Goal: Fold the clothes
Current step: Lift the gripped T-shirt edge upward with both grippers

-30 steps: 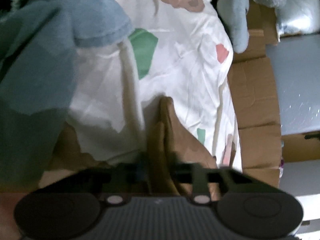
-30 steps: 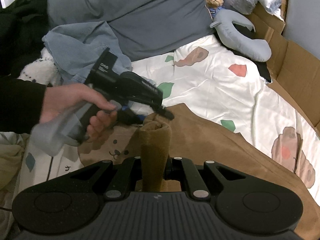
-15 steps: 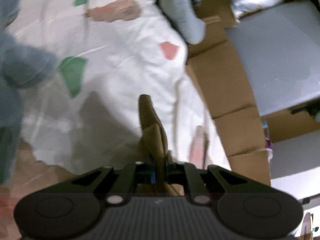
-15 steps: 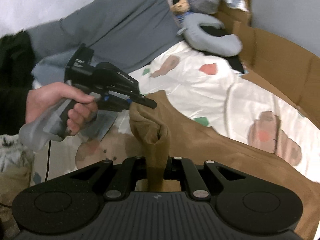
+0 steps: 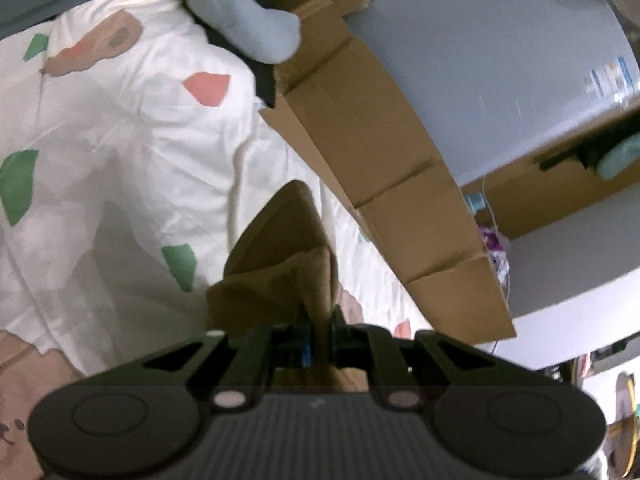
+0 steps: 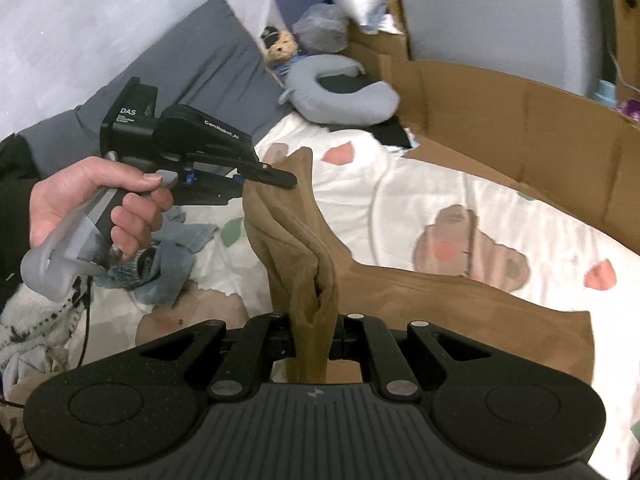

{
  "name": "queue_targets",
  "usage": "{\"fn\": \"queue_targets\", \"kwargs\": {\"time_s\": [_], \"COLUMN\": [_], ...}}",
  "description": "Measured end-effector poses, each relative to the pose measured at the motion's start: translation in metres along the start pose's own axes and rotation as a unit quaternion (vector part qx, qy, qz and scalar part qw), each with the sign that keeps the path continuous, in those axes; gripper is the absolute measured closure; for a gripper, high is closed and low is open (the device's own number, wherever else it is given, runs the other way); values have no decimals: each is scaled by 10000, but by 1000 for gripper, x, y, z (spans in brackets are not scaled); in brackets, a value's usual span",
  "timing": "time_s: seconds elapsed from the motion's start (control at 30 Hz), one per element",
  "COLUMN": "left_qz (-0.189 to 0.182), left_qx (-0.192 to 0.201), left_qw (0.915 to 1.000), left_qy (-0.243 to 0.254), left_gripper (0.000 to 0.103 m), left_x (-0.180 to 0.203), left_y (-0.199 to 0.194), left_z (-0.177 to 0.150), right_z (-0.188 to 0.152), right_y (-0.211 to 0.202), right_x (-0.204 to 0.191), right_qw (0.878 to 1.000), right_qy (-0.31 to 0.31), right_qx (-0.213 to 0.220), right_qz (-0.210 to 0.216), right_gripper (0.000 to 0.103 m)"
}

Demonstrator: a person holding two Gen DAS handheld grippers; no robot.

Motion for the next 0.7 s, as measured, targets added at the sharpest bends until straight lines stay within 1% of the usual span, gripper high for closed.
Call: {"fn": "queue_targets", "kwargs": {"time_s": [0.2,0.33,0.5,0.7], "left_qz": [-67,18,194,352], "left_qx": [-166,-410,-764,-1210], "left_qw": [9997,9979,9931,9839], "left_qy": [191,504,873,1271], "left_gripper": [94,94,94,94], "left_x": [34,56,81,104], "left_y": [23,50,85,129], "left_z": [-9,-18,-33,-57], "right_z": [-18,-34,-49,-70], "right_y": [-21,-32,-42,-47], "right_x": [27,45,62,87], "right_qw": [9993,9976,9937,9866], "right_qy": [327,636,1063,1545], "right_qx": [46,82,155,224], "right_qz": [-145,-243,-310,-465], "right_gripper": [99,100,101,101]}}
Point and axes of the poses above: each gripper's, at about its wrist camera, not at the fingertips, and y roughly the way its jaws point, x to its right, z to its top, the point moved 9 cm from there along y, roughly the way its jaws point, and after that the axes turned 7 degrees about -z, right-handed, at the moved point
